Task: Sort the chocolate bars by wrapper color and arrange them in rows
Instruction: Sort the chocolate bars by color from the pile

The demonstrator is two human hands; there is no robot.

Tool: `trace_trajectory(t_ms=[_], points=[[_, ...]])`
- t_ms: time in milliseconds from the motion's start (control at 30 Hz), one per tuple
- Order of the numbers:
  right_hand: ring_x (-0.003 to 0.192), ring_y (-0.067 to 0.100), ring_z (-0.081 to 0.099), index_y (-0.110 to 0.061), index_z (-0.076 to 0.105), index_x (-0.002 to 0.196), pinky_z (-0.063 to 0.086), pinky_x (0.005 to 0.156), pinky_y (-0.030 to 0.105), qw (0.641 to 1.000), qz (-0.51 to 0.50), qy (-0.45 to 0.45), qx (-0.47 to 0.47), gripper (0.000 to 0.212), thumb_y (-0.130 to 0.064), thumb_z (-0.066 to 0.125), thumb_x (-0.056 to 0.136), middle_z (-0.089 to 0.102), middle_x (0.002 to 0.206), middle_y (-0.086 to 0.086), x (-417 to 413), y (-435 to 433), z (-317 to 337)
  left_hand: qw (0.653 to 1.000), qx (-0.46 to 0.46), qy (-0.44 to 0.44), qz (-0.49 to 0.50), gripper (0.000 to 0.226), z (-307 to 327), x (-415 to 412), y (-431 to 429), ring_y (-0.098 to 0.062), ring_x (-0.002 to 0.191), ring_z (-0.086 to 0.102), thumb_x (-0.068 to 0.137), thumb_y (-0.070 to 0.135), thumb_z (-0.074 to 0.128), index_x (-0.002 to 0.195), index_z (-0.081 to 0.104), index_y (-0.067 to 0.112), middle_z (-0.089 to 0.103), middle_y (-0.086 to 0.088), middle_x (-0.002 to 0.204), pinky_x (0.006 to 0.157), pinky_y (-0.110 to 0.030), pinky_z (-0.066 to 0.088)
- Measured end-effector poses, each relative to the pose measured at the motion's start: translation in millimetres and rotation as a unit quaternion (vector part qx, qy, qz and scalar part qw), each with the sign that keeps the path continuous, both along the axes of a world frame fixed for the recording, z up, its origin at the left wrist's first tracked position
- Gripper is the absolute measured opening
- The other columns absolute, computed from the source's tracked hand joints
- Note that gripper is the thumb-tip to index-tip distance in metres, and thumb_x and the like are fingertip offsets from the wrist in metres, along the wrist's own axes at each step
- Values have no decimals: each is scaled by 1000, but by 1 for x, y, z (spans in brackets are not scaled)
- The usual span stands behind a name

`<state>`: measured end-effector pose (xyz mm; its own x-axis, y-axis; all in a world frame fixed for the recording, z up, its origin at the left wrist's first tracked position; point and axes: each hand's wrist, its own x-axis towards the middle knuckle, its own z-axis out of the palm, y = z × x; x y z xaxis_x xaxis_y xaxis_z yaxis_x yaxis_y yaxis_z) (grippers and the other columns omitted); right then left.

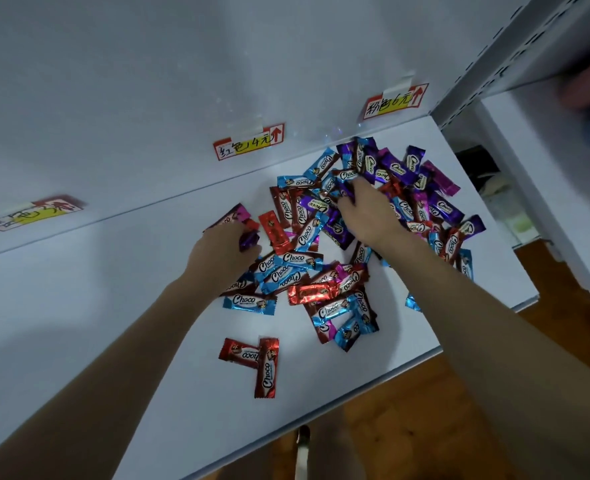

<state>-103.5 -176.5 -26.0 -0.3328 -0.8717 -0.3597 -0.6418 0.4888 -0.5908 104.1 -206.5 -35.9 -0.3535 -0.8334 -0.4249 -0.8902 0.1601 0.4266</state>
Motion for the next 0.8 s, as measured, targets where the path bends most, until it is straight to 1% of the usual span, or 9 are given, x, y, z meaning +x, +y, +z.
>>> trace_trajectory(t_ms=[100, 167, 267, 367, 467, 533, 633, 700, 800], points=[[91, 33, 57, 0, 47, 113, 41, 70, 34, 997, 62, 52, 15, 25, -18, 42, 96, 60, 102, 18, 2, -15, -7, 999, -21, 24, 42, 16, 3, -2, 2, -14, 64, 44, 95, 22, 47, 94, 53, 7, 44, 3, 68, 53, -23, 31], [98, 31, 57, 0, 50, 111, 41, 71, 31, 992, 90, 84, 29, 28, -24, 49, 95, 60, 108, 17, -2, -20, -11, 995, -11, 60, 81, 13, 8, -8, 5, -15, 65, 49, 97, 21, 45, 91, 45, 9, 51, 0, 72, 52, -19, 35], [98, 31, 56, 0, 53, 106, 43, 73, 32, 989, 114, 82, 47, 31, -27, 55, 91, 60, 106, 17, -11, -20, -16, 988, 0, 105, 117, 10, 11, -23, 12, -16, 70, 57, 98, 20, 43, 95, 42, 10, 57, -5, 79, 56, -18, 42], [96, 32, 57, 2, 54, 103, 44, 76, 35, 987, 138, 71, 51, 29, -25, 52, 93, 60, 102, 18, -20, -17, -15, 986, -14, 106, 127, 15, 11, -43, 17, -5, 61, 46, 98, 20, 46, 103, 49, 7, 48, 5, 72, 50, -13, 35], [103, 32, 55, 4, 52, 114, 46, 86, 39, 983, 164, 60, 49, 32, -20, 50, 94, 59, 112, 20, -28, -12, -13, 986, -26, 99, 133, 25, 11, -63, 21, -16, 76, 54, 97, 21, 49, 113, 53, 4, 60, -7, 92, 64, -23, 44], [102, 32, 55, 3, 52, 114, 45, 79, 34, 981, 180, 55, 42, 30, -20, 49, 94, 60, 110, 19, -35, -9, -12, 984, -40, 97, 141, 25, 11, -76, 23, -20, 81, 54, 97, 21, 49, 112, 55, 3, 62, -13, 100, 71, -29, 45], [84, 24, 49, -14, 48, 95, 35, 64, 29, 977, 201, 45, 45, 17, -30, 53, 93, 51, 81, 5, -41, -3, -12, 982, -63, 97, 152, 22, 10, -89, 30, -19, 80, 51, 96, 18, 50, 108, 56, 1, 63, -14, 99, 69, -28, 41], [76, 18, 40, -18, 37, 74, 26, 52, 26, 972, 219, 63, 54, 29, -33, 57, 90, 35, 69, -4, -39, -2, -10, 981, -67, 96, 156, 20, 10, -94, 35, -17, 80, 51, 95, 18, 51, 107, 57, 2, 62, -12, 97, 69, -26, 39], [59, 12, 33, -19, 27, 66, 21, 47, 23, 973, 217, 54, 59, 40, -26, 60, 88, 29, 65, -5, -39, -6, -10, 982, -64, 93, 154, 20, 8, -95, 42, -16, 80, 51, 95, 18, 51, 107, 58, 4, 60, -8, 95, 70, -26, 41]])
